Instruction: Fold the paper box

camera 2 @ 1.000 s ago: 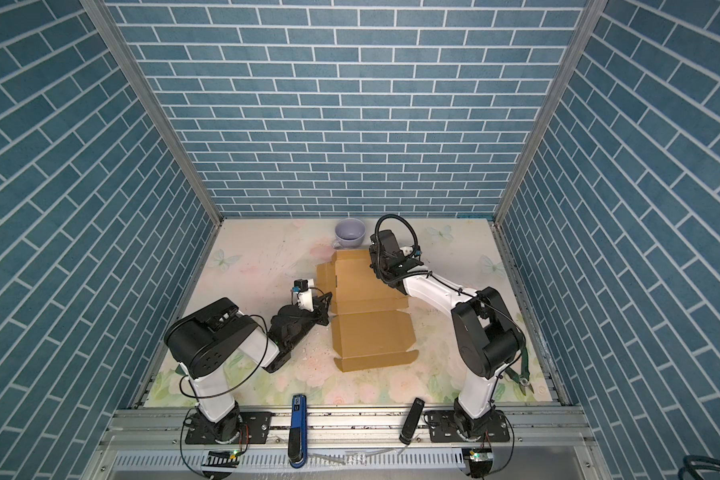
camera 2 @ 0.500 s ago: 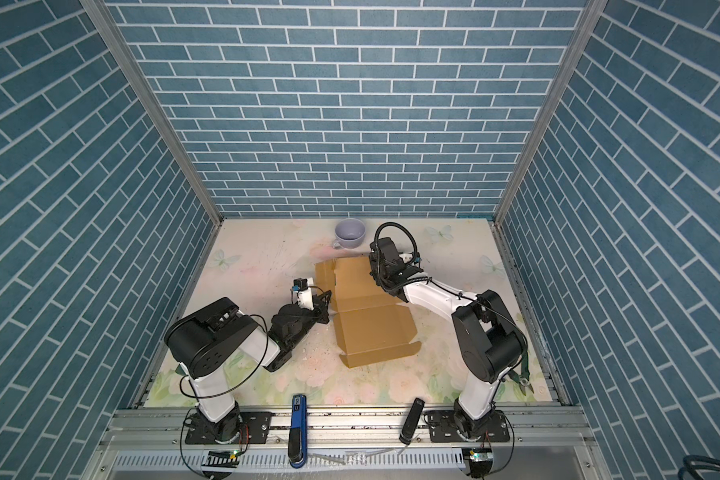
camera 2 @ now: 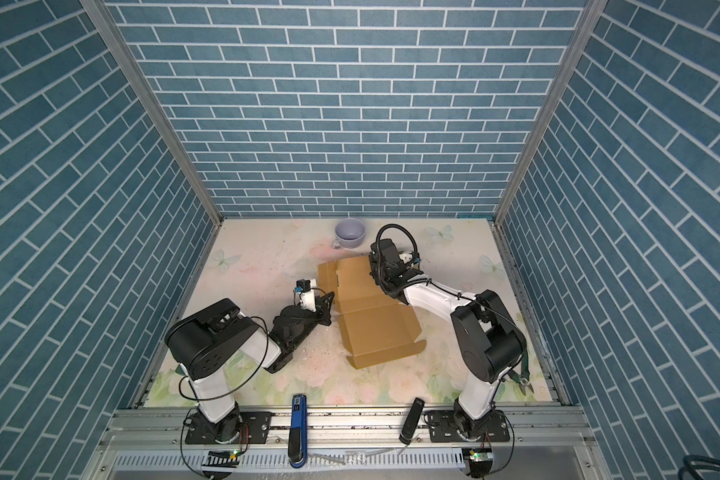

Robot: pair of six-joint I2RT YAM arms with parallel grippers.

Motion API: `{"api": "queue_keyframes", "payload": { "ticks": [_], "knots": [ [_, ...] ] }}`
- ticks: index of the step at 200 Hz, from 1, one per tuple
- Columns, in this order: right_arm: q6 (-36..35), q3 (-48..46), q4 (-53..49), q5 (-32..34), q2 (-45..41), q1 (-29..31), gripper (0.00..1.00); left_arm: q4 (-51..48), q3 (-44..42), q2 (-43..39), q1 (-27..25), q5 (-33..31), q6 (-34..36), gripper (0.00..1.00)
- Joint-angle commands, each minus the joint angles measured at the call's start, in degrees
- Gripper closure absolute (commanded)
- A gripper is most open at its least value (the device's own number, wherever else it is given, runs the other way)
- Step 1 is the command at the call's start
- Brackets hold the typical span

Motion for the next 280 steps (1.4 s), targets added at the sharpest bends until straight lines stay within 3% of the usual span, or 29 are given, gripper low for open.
{"api": "queue_keyframes", "payload": {
  "ticks": [1,92,201,215,261,280],
  "knots": [
    [1.30,-1.34,1.09,0.39,1.22,0.14,0.68,0.73,0.15,-1.88,-0.86,1.74,2.17,1.00],
    [1.13,-1.44,3.22,-0.06,2.71,-0.03,0.73,-1.10,0.84,-3.24,-1.10,1.87,3.06,1.00],
    [-0.90,-3.32,6.28,0.23,1.55,-0.47,0.88,-0.92,1.32,-1.55,-1.19,2.24,2.80,1.00],
    [-0.99,-3.32,6.24,0.21,1.53,-0.47,0.96,-1.00,1.36,-1.55,-1.19,2.25,2.82,1.00],
    [-1.82,-3.58,6.05,0.38,1.11,-0.44,0.98,-1.70,1.33,-2.02,-1.19,2.22,3.24,1.00],
    [-2.42,-3.75,5.93,0.80,0.59,-0.51,0.99,-1.72,1.00,-2.17,-1.19,2.10,3.40,0.94]
  ]
}}
